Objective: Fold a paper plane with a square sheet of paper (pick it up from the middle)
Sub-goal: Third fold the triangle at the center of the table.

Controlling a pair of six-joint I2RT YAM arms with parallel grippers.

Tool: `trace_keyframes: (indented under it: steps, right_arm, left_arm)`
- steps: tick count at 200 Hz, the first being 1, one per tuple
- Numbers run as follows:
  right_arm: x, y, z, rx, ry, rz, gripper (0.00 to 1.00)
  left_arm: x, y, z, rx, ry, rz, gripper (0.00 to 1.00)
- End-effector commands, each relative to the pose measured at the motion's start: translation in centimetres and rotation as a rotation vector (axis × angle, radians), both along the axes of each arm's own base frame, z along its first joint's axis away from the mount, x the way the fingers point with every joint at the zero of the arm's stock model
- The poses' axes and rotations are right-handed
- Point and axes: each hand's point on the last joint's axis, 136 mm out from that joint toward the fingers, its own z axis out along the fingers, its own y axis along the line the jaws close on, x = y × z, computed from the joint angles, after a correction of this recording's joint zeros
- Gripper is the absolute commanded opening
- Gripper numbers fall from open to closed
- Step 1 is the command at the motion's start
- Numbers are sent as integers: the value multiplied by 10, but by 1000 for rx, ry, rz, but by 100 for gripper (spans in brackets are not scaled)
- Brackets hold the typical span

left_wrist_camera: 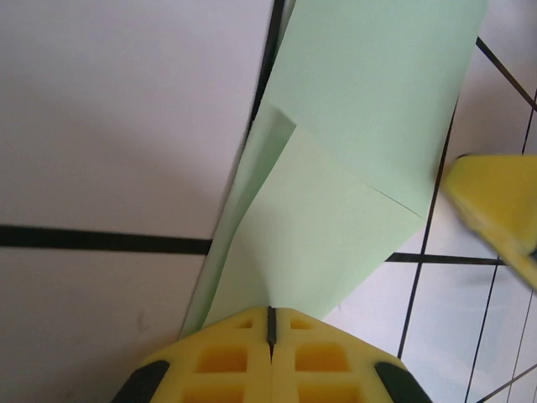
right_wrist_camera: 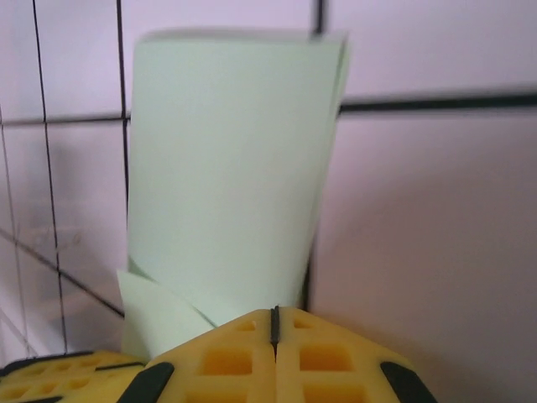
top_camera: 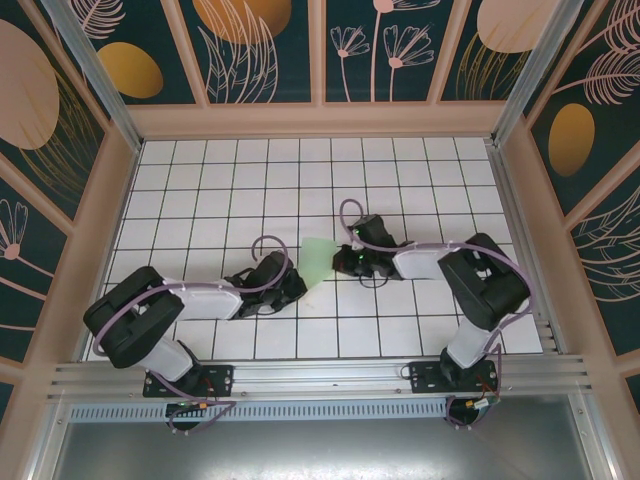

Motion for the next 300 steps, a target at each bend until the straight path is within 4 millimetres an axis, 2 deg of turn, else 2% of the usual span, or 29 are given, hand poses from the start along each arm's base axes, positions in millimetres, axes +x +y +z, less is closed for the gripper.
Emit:
trace_keyframes:
  steps: [1, 36, 60, 93, 114, 139, 165, 189, 212, 252, 300]
  right_arm:
    - [7, -11, 24, -51, -79, -5, 0]
    - [-14, 17, 20, 35, -19, 83, 0]
    - [-21, 38, 16, 76, 6, 123, 0]
    - [-24, 48, 1, 67, 39, 146, 0]
    - [-26, 42, -14, 28, 65, 131, 0]
    - [-29, 23, -36, -63, 101, 86, 0]
    - [-32, 3, -54, -144, 135, 39, 0]
    - [-32, -2, -59, -172, 132, 33, 0]
    - [-32, -5, -63, -193, 140, 24, 0]
    - [-32, -7, -70, -211, 152, 21, 0]
    - [-31, -2, -66, -187, 139, 35, 0]
  left_arm:
    - [-6, -2, -13, 50, 37, -47, 0]
    - [-3, -2, -16, 61, 42, -38, 0]
    - [-5, 2, -18, 76, 47, -32, 0]
    - [-6, 3, -20, 79, 52, -32, 0]
    - [-7, 4, -21, 82, 55, -31, 0]
    - [-13, 9, -25, 92, 67, -38, 0]
    - [-31, 20, -37, 118, 116, -79, 0]
    - [-51, 38, -53, 165, 169, -90, 0]
    - [-63, 38, -54, 136, 186, -134, 1]
    - [-70, 42, -51, 161, 191, -190, 1]
    - [-76, 60, -47, 238, 202, -178, 0]
